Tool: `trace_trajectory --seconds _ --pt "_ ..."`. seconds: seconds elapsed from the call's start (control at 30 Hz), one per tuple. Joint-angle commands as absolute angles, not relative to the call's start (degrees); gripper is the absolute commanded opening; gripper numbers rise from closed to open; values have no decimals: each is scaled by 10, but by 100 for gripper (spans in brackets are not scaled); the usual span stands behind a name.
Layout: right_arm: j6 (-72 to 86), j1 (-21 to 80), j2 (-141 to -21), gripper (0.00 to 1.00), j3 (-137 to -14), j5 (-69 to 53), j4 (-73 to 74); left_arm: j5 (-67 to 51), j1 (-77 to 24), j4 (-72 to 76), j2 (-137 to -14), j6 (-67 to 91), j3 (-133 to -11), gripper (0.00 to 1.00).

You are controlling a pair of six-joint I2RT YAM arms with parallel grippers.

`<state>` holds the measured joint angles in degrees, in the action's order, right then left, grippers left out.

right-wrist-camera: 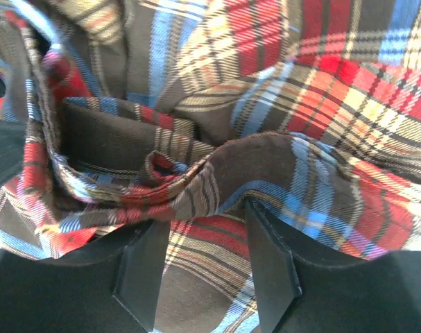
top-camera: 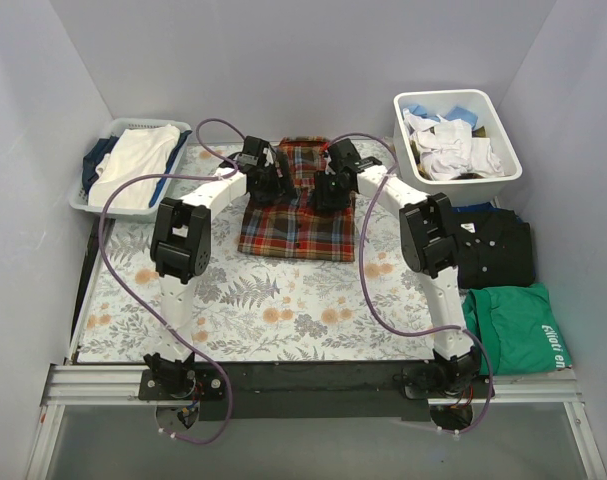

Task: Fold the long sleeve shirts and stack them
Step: Fold the shirt

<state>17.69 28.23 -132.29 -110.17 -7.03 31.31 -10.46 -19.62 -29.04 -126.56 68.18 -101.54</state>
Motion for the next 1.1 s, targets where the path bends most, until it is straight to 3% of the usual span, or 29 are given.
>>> trace_trajectory --seconds 0.0,0.27,0.47,0.57,0.67,0.83,1.07 --pt "207 263 -1321 55 -1107 -93 338 -93 -201 -272 -1216 668 -1011 76" --pt "212 246 -1223 55 -1069 -86 332 13 -171 -306 -1099 668 -946 80" --pt "207 245 -1116 57 -968 -89 328 1 -127 -332 -1028 646 -831 90" --pt "207 245 -1072 74 -886 -107 324 -60 -115 -342 -1019 637 -774 90" --pt "214 238 -1037 84 -803 -136 304 -138 -93 -298 -996 651 -709 91" --pt "265 195 -991 90 -658 -256 188 -282 -38 -223 -989 686 -619 93" --pt "309 182 -1017 94 -580 -325 58 -335 -26 -149 -1002 712 -578 95"
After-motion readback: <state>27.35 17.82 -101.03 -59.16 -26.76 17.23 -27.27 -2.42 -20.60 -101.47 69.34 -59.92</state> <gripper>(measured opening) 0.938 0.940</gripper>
